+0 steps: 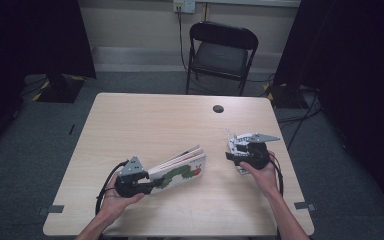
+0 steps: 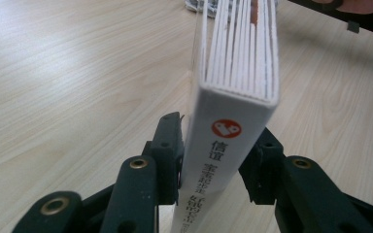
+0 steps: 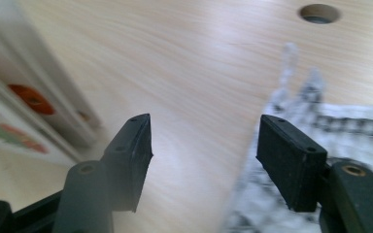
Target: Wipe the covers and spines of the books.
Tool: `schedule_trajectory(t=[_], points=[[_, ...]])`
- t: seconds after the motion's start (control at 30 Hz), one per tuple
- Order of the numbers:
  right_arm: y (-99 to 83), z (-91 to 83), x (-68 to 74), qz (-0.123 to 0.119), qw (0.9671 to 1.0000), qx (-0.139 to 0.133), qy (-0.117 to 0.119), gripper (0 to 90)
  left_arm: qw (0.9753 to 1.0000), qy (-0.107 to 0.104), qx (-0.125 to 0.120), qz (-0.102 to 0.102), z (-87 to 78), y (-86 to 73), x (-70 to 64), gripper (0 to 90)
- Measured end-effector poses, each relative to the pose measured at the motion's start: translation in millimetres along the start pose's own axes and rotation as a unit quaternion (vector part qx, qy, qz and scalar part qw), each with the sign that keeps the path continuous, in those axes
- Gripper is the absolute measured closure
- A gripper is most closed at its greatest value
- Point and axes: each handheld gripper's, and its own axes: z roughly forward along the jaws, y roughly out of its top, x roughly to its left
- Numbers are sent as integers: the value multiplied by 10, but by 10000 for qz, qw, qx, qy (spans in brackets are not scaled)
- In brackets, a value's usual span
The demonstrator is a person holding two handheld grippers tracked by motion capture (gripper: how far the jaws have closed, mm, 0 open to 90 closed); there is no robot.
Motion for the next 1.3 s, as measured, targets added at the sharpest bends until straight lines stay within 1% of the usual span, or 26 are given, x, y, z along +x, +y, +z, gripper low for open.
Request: schedule_trajectory(t=[0.07, 0.1, 0.13, 0.17, 0.2, 0.23, 0.27, 0.3, 0.33, 0.37, 0.47, 0.53, 0.57, 0.63, 0.67, 0.73, 0.8, 0.87, 0.93, 0.97, 1.0, 1.03, 1.2, 1.3], points=[[15, 0, -83, 59, 9999, 67, -142, 379, 10000, 1, -10, 18, -1, -1, -4, 639], [19, 5, -131, 32, 9996, 139, -245, 375, 10000, 1, -11, 19, -2, -2, -3, 639], [14, 10, -191, 79, 9992, 198, -351, 358, 10000, -9, -19, 26, -1, -3, -1, 642], [-6, 23, -251, 239, 9982, 249, -483, 338, 10000, -9, -21, 28, -1, -4, 0, 644], [-35, 39, -300, 344, 9974, 307, -559, 329, 10000, -12, -23, 34, -1, -4, 2, 644], [-63, 50, -330, 364, 9969, 329, -619, 328, 10000, -14, -24, 34, -1, -4, 6, 644], [-96, 58, -352, 377, 9962, 342, -703, 326, 10000, -41, -35, -38, 5, -5, 6, 644], [-149, 76, -388, 337, 9952, 396, -829, 322, 10000, -40, -18, -42, 5, -5, 10, 640], [-181, 93, -408, 323, 9945, 478, -874, 319, 10000, -41, -15, -43, 6, -5, 9, 638], [-200, 104, -421, 295, 9939, 553, -907, 312, 10000, -43, -15, -40, 6, -5, 8, 639], [-207, 110, -438, 276, 9933, 567, -965, 283, 10000, -42, -25, -29, 7, -5, 6, 644], [-210, 126, -431, 194, 9925, 592, -1053, 280, 10000, -50, -10, -16, 3, -5, 11, 648], [-213, 135, -435, 199, 9926, 598, -1036, 275, 10000, -58, -2, 6, 2, -5, 14, 651], [-227, 162, -448, 194, 9920, 636, -1072, 271, 9999, -105, 0, -16, 1, -5, 17, 655], [-231, 168, -455, 247, 9922, 633, -1048, 268, 9999, -170, 6, 17, -4, -6, 30, 655], [-243, 186, -487, 283, 9918, 658, -1061, 265, 9998, -198, 10, -29, -7, -8, 46, 659], [-256, 205, -500, 329, 9912, 709, -1068, 257, 9998, -210, 5, -32, -5, -7, 45, 665], [-272, 233, -496, 299, 9906, 774, -1085, 256, 9998, -188, 6, 51, -5, -8, 40, 666], [-280, 253, -490, 238, 9902, 794, -1124, 260, 9998, -171, 33, 19, -8, -7, 42, 664], [-281, 261, -481, 216, 9898, 804, -1155, 267, 9998, -176, 23, -37, -4, -6, 39, 662], [-282, 266, -468, 212, 9894, 823, -1180, 273, 9999, -166, 28, -11, -6, -6, 37, 662], [-283, 266, -462, 208, 9893, 823, -1188, 292, 9998, -181, 27, -31, -4, -6, 30, 663], [-288, 237, -450, 181, 9905, 767, -1127, 495, 9998, -172, 45, -93, -5, -5, 29, 661], [-288, 224, -454, 177, 9912, 746, -1083, 635, 9998, -166, 43, -81, -5, -5, 30, 665]])
